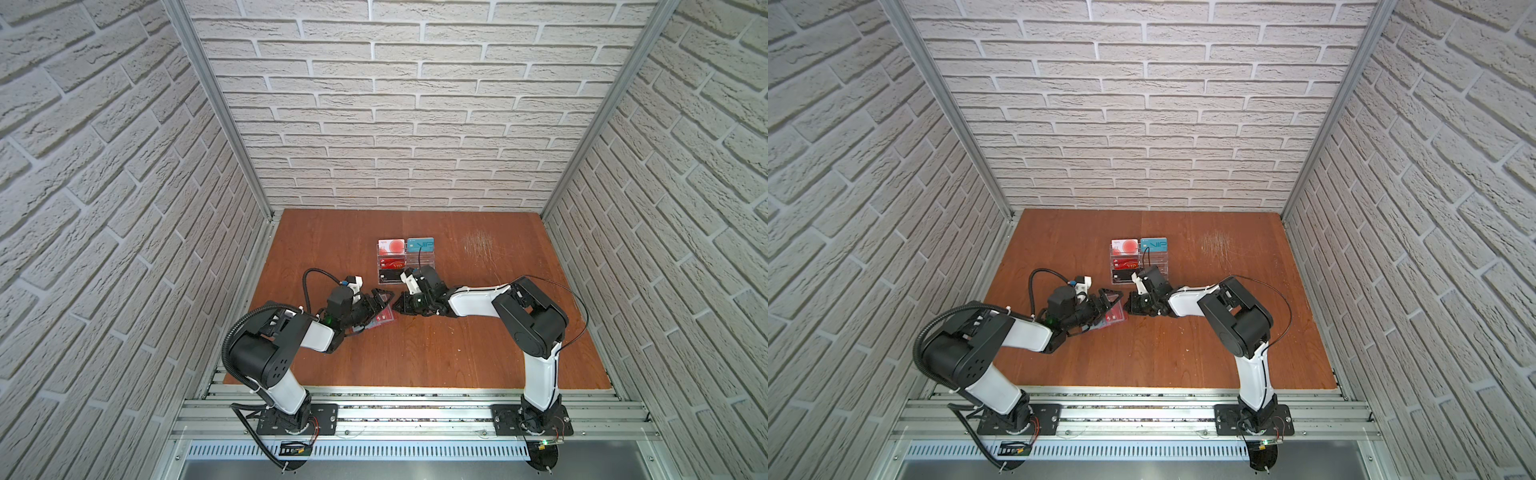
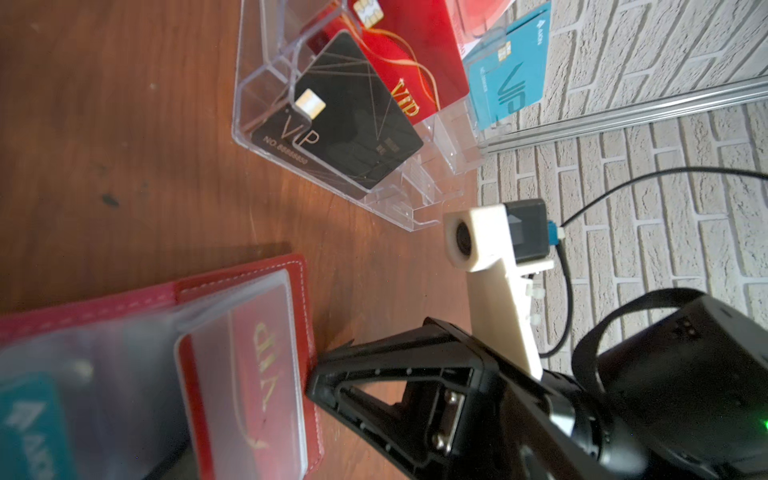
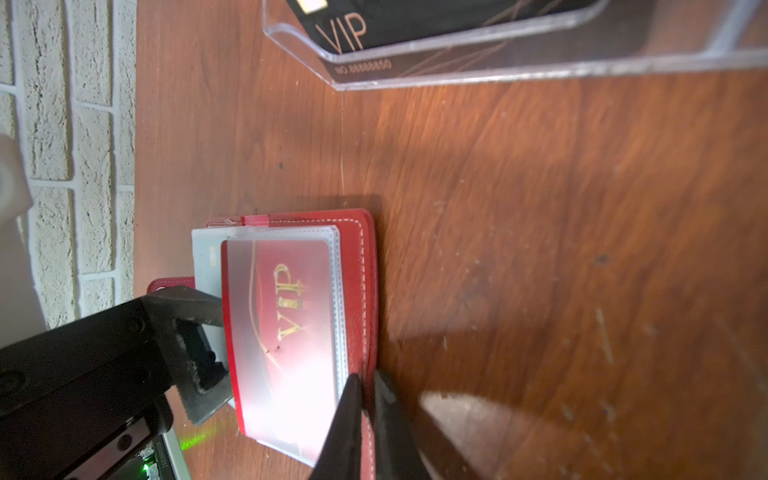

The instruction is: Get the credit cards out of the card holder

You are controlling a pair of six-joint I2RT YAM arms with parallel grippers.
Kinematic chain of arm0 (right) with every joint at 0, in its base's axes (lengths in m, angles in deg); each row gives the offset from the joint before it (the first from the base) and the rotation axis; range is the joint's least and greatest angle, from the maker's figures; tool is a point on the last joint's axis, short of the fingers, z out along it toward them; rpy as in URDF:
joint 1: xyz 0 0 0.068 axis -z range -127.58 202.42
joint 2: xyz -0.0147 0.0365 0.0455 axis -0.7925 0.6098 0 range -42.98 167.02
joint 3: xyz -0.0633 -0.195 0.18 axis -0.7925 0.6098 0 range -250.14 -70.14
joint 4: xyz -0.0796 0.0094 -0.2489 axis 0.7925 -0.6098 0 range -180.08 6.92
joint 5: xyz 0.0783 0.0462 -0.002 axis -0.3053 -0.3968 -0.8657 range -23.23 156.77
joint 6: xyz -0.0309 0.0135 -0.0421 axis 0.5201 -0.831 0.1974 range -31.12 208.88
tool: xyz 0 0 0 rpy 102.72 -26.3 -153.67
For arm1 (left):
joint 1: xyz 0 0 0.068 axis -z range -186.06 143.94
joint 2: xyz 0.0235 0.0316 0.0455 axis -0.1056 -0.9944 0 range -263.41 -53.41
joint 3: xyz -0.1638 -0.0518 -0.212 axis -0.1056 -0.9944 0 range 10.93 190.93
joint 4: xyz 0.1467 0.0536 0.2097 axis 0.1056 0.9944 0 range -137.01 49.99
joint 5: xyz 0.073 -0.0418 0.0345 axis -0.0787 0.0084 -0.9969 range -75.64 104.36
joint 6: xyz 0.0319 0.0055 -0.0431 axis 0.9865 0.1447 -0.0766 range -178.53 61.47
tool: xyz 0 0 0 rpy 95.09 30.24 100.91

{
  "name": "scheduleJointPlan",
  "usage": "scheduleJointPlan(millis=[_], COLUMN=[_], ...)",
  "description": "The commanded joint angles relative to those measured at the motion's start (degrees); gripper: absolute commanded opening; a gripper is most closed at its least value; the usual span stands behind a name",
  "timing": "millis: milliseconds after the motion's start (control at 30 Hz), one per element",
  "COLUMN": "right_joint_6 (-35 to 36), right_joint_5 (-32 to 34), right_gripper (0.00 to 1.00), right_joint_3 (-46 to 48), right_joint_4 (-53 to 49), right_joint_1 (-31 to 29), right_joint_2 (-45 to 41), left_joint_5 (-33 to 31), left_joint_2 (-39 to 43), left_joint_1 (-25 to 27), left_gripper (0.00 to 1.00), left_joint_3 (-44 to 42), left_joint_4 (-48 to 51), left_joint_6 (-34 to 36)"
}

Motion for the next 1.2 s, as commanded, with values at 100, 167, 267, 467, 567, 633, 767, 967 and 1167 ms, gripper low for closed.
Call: scheduleJointPlan(millis=[100, 167, 267, 467, 567, 633, 767, 967, 1167], right_joint_6=[-1.74, -2.51, -3.52, -4.12, -4.34, -4.51, -4.87, -5.15, -5.13], right_joint_5=[-1.12, -1.14, -1.26, -0.73, -0.64, -0.50, -0.92, -1.03, -0.76], right_gripper=[0.10, 0.10, 0.08, 0.07, 0.07, 0.07, 0.07, 0.06, 0.06], right_joint_3=[2.84, 3.98, 5.47, 6.69, 7.25, 7.54, 7.70, 7.70, 7.45], right_joint_4=[-1.08, 0.39, 2.17, 2.77, 3.13, 3.23, 3.63, 3.67, 3.08], right_joint_1=[0.51, 1.21, 2.18, 3.42, 3.89, 4.25, 4.51, 4.52, 4.52], right_joint_2=[0.14, -0.26, -2.34, -3.41, -3.72, -3.92, -3.67, -3.32, -2.81], left_joint_5=[1.21, 1.46, 1.96, 4.24, 5.18, 5.83, 7.43, 10.07, 12.20], left_joint_2=[-3.21, -3.71, -4.71, -7.37, -7.70, -7.64, -7.34, -5.94, -4.49], left_joint_1=[-0.68, -0.64, -0.64, -0.64, -0.64, -0.64, -0.66, -1.32, -2.96], left_gripper=[0.93, 0.93, 0.93, 0.92, 0.92, 0.92, 0.92, 0.92, 0.91], left_joint_3=[2.47, 3.08, 4.22, 8.64, 10.00, 10.41, 9.73, 8.05, 6.63], left_joint_4=[-3.22, -3.12, -2.88, -1.01, -0.53, 0.43, 0.91, 1.88, 0.29], left_joint_6=[0.15, 0.23, 0.08, 0.92, 1.19, 1.68, 2.50, 4.01, 3.08])
